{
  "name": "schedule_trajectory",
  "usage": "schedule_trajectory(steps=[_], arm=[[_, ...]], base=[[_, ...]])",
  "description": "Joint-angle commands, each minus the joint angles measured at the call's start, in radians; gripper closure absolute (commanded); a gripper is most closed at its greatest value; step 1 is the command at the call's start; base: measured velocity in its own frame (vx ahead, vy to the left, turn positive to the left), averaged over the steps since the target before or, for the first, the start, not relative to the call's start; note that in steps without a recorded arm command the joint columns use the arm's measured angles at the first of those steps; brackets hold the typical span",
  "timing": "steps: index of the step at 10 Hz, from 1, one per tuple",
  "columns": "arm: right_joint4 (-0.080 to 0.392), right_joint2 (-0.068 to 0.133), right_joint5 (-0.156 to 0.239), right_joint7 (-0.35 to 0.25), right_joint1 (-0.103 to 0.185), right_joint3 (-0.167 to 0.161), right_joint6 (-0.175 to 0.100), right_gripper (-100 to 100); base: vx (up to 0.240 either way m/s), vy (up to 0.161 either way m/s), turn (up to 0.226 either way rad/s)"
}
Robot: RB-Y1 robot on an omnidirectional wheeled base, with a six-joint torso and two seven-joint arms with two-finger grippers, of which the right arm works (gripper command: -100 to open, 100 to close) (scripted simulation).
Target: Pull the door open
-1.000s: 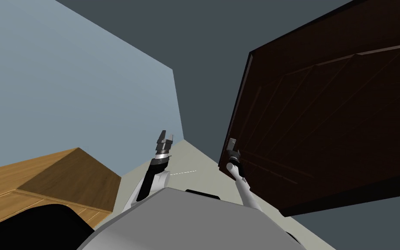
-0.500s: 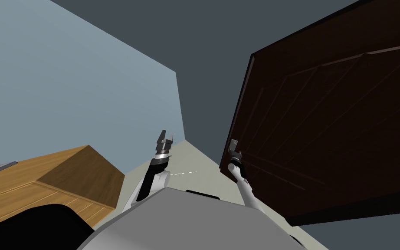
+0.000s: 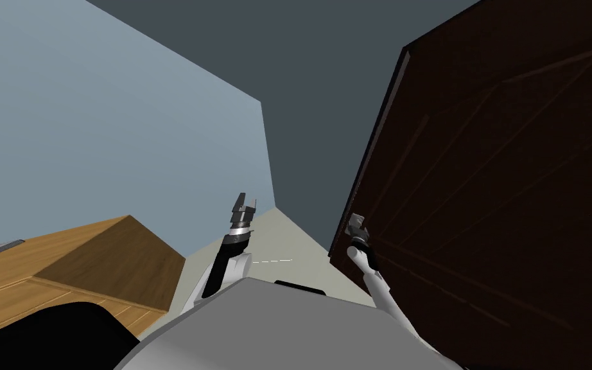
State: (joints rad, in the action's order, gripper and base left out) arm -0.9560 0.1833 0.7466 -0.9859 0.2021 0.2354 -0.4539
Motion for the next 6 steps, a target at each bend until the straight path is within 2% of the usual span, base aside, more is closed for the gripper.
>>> schedule_trajectory(steps=[1, 2, 3, 4, 6], arm=[[-0.022, 0.035, 0.012, -0.022, -0.022, 0.016, 0.022, -100], [-0.022, 0.035, 0.012, -0.022, -0.022, 0.016, 0.022, -100], [0.002, 0.037, 0.009, -0.031, -0.009, 0.008, 0.007, -100], [0.002, 0.037, 0.009, -0.031, -0.009, 0.008, 0.007, 100], [0.002, 0.037, 0.009, -0.031, -0.009, 0.008, 0.007, 100]], base=[[0.205, -0.042, 0.117], [0.138, -0.042, 0.035], [0.049, -0.013, 0.000], [-0.001, -0.002, -0.017], [-0.020, -0.002, 0.003]])
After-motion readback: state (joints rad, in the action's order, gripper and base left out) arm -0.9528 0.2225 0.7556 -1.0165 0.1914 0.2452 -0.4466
